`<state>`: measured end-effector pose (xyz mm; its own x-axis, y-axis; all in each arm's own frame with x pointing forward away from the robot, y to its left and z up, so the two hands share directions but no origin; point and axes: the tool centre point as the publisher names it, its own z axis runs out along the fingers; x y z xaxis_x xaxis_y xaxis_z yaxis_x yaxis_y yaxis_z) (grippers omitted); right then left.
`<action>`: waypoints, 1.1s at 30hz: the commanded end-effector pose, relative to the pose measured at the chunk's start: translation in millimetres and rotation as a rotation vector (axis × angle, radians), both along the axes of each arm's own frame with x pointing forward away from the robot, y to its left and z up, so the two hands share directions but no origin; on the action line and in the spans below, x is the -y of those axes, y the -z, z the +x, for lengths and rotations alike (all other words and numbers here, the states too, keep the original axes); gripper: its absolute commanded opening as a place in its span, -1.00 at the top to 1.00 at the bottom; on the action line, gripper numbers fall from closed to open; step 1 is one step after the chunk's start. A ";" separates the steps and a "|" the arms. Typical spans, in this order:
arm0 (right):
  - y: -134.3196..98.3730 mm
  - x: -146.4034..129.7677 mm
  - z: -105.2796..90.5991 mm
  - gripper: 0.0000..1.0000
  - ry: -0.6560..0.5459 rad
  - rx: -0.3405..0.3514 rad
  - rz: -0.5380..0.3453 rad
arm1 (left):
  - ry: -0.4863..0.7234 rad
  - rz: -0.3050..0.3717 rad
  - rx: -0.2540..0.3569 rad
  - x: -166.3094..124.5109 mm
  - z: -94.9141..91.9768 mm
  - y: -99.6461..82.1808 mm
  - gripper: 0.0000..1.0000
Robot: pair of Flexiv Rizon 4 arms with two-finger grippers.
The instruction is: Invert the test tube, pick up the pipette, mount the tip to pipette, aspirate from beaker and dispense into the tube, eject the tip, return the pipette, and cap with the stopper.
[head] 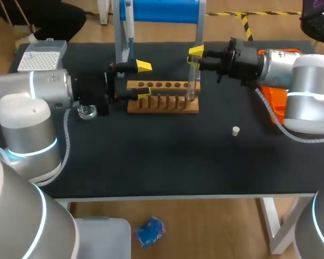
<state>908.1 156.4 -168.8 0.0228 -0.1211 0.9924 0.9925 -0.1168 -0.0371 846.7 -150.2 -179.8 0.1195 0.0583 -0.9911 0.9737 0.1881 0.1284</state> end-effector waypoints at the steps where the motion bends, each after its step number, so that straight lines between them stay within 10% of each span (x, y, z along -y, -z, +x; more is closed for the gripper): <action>1: 11.8 -3.7 15.0 1.00 -0.036 0.009 0.017 | -0.005 -0.001 -0.015 10.6 -8.4 -2.7 -1.00; 10: 24.4 -16.8 28.4 1.00 -0.048 0.028 0.027 | 0.056 -0.020 -0.104 44.6 -22.8 16.0 -1.00; 33: 40.5 -48.7 19.0 1.00 -0.098 0.023 0.012 | 0.070 -0.032 -0.097 65.9 -8.8 29.7 -0.87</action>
<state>925.4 202.5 -207.5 0.0115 -0.1305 0.9914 0.9996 -0.0236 -0.0147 836.3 -212.9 -207.6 0.0220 0.0257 -0.9994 0.9925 0.1199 0.0249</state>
